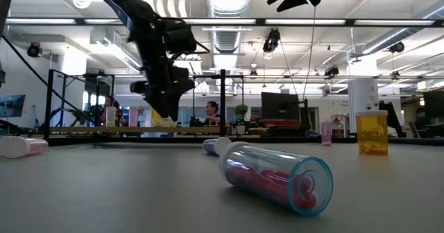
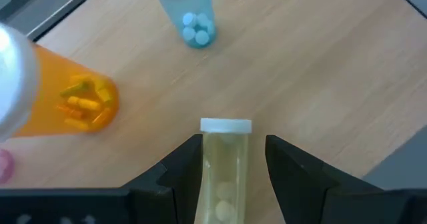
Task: Pick and place medicine bottles onto shelf by color
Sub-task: Put the right yellow pill bottle on the shelf aligned with the other yellow pill bottle
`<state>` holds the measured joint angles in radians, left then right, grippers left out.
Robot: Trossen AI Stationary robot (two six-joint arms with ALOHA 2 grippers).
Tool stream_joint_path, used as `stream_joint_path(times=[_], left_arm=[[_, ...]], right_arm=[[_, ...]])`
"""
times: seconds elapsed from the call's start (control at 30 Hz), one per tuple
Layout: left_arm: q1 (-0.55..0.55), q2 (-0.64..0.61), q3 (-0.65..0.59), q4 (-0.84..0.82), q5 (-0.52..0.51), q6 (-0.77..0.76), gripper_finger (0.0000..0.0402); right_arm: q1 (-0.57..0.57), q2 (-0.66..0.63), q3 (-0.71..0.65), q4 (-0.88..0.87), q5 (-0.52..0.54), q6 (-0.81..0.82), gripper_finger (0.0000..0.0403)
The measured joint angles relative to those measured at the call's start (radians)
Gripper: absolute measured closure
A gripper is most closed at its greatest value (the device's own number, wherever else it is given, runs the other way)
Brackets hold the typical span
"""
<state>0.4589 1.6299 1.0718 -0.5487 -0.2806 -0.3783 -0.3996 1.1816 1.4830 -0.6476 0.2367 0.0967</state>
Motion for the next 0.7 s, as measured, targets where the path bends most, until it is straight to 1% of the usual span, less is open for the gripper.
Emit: stream_joint_path(times=[0.3,0.4,0.7], left_arm=[[0.0,0.034,-0.001,0.01,0.003,0.004,0.0255],[0.0,0.036,-0.001,0.022,0.003,0.031,0.0259],[0.001,0.035,-0.001,0.018,0.001,0.045,0.0316]], right_arm=[[0.0,0.0,0.0,0.0,0.0,0.0,0.017],[0.0,0.0,0.0,0.0,0.0,0.0,0.017],[0.0,0.0,0.0,0.0,0.0,0.0,0.017]])
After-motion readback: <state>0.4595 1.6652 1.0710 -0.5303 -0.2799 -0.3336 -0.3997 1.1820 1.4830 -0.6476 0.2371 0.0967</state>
